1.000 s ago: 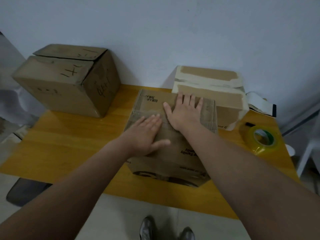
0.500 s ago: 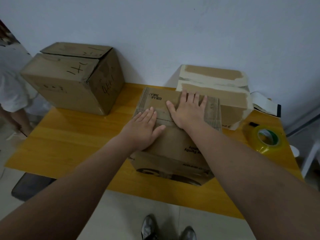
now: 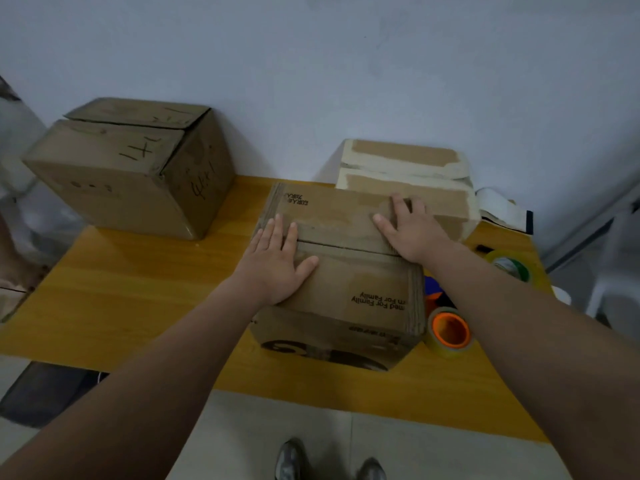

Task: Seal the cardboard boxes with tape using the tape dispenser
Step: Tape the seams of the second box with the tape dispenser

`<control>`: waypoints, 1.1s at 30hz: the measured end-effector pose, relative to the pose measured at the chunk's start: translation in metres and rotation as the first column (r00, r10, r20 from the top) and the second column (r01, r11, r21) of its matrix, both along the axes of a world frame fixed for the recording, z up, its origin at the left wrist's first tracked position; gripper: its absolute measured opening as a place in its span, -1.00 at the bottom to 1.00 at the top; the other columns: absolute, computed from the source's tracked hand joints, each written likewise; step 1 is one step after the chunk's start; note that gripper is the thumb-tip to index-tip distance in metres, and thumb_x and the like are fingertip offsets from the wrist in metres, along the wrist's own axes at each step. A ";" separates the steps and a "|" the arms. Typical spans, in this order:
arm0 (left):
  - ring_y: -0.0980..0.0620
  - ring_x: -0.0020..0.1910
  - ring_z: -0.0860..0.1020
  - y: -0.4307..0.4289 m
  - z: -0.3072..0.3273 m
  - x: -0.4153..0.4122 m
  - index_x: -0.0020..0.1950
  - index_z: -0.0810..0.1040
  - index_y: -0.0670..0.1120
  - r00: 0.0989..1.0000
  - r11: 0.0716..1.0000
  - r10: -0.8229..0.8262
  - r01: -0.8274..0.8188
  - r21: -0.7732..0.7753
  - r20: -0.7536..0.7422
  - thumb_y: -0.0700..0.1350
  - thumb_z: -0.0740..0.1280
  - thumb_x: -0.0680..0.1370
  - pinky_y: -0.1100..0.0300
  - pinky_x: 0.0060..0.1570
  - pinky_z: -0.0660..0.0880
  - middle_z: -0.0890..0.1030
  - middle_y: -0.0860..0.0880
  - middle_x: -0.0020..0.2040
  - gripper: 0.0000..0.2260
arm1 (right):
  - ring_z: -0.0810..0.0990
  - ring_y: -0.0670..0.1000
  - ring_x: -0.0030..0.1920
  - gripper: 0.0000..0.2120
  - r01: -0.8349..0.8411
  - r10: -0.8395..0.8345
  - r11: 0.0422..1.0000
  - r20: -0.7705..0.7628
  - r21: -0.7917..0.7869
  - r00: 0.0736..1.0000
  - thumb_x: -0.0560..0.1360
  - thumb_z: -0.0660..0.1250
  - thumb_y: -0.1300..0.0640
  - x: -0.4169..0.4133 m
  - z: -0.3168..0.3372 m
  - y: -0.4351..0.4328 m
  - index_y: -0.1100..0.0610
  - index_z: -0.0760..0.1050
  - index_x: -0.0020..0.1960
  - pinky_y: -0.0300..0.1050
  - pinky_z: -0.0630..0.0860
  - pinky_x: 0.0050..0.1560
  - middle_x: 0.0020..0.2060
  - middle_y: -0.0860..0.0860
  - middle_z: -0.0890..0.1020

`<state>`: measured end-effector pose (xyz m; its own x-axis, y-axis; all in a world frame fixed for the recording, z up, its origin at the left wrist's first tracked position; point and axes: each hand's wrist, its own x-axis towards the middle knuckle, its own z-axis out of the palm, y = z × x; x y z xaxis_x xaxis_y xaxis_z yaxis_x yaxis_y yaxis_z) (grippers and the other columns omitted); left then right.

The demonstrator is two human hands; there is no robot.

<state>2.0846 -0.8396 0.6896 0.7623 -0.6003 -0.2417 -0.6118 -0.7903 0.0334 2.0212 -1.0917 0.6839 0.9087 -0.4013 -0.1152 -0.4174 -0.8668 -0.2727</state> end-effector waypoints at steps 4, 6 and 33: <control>-0.12 0.50 -0.25 -0.012 0.000 0.000 0.51 -0.28 -0.14 0.993 0.993 0.119 -0.118 0.026 -0.012 0.39 -0.25 0.48 0.02 0.42 -0.27 -0.27 -0.22 0.51 -0.20 | 0.13 0.25 0.41 -0.21 0.046 -0.049 0.997 0.049 0.059 0.998 0.49 0.01 -0.39 -0.016 0.000 0.015 0.08 -0.01 0.52 0.12 0.18 0.35 0.43 0.20 0.13; -0.14 0.50 -0.25 -0.019 0.001 0.000 0.51 -0.29 -0.17 0.983 0.981 0.185 -0.183 0.061 -0.018 0.43 -0.23 0.46 -0.02 0.43 -0.25 -0.27 -0.22 0.51 -0.14 | 0.25 0.23 0.31 -0.13 0.048 -0.047 0.999 0.070 -0.013 0.996 0.41 0.08 -0.46 -0.028 0.000 0.027 0.14 0.09 0.46 0.09 0.27 0.26 0.33 0.18 0.24; 0.00 0.52 -0.09 0.058 0.018 -0.104 0.54 -0.13 -0.16 0.731 0.734 -0.679 0.678 0.032 0.071 -0.11 0.02 0.62 0.18 0.42 -0.18 -0.11 -0.12 0.55 -0.46 | 0.32 0.25 0.33 -0.23 0.501 -0.508 0.860 0.082 0.093 0.857 0.47 0.09 -0.38 -0.146 -0.008 0.144 0.10 0.10 0.48 0.14 0.37 0.19 0.36 0.20 0.35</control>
